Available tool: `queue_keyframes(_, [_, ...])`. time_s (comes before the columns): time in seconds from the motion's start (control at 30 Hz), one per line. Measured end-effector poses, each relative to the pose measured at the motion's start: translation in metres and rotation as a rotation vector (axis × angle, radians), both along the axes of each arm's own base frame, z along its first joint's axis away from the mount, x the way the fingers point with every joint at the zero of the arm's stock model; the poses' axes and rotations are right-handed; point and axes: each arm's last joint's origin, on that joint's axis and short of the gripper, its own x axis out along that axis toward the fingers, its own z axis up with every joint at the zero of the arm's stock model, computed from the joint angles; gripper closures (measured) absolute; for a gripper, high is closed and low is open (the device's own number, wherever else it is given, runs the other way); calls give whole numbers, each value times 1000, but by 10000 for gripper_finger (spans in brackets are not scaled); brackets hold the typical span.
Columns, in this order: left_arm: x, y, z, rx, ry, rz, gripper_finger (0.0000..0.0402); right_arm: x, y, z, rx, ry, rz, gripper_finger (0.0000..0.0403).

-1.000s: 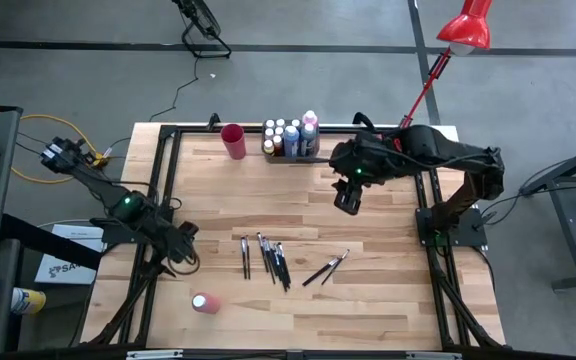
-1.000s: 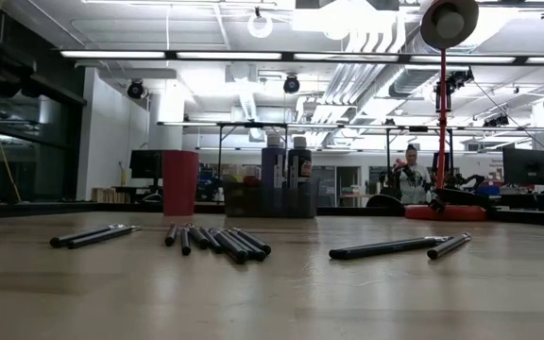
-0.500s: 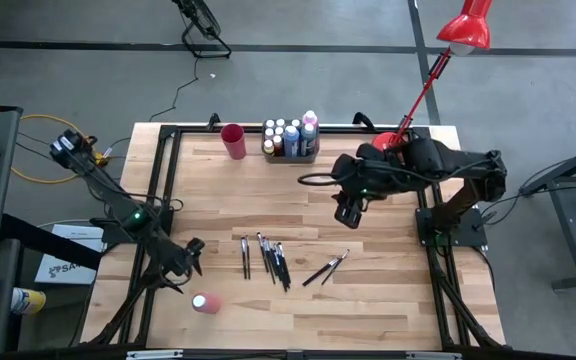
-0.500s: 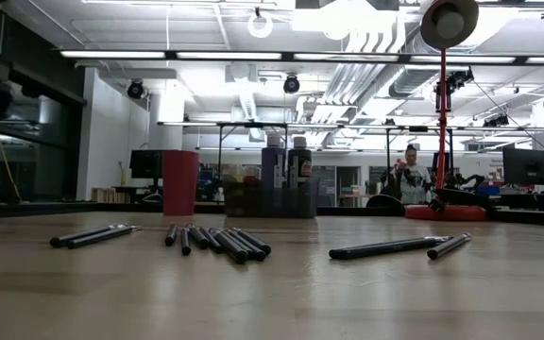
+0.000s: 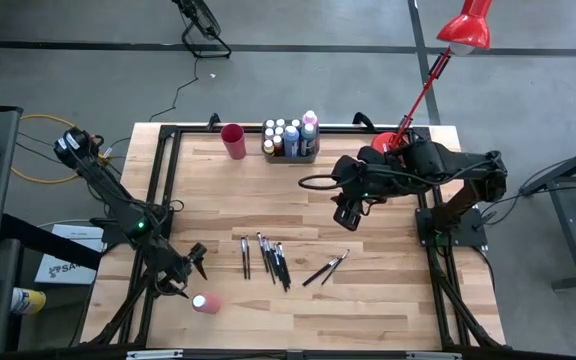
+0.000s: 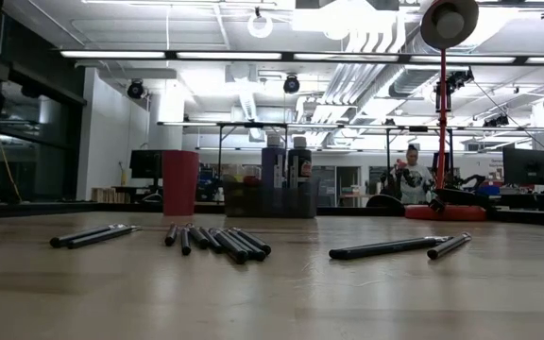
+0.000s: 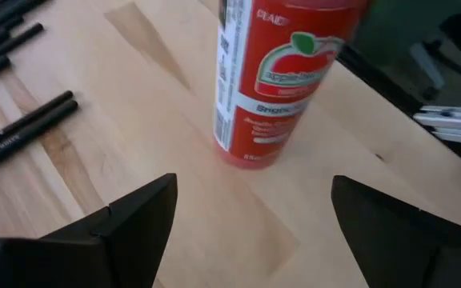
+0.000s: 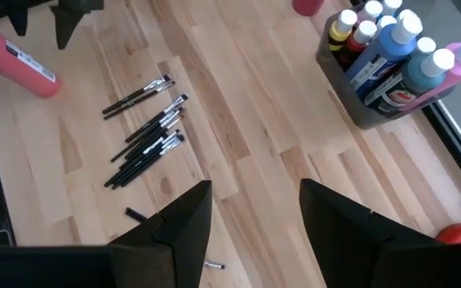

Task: Pick & Place Paint Supplies
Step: Put the pink paint bottle into the black bin

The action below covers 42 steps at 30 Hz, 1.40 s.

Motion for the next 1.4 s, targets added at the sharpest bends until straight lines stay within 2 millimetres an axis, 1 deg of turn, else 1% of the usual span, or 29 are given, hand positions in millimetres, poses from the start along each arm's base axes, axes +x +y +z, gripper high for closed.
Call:
queue_keyframes(0.13, [7, -6, -7, 22, -7, 25, 76, 0, 3, 0, -4, -5, 6, 220])
queue_keyframes(0.6, [26, -27, -20, -23, -81, 33, 76, 0, 7, 0, 15, -16, -9, 220])
queue_keyframes(0.83, [32, -34, -16, -107, -150, 19, 76, 0, 7, 0, 19, -17, -14, 220])
queue_keyframes(1.03, [32, -35, -16, -102, -165, 7, 76, 0, 7, 0, 21, -18, -18, 220])
queue_keyframes(1.3, [39, -41, -4, -86, -239, -1, 76, 0, 7, 0, 22, -18, -19, 220])
queue_keyframes(1.4, [39, -41, -4, -71, -241, 19, 78, -1, 7, 0, 22, -18, -19, 220])
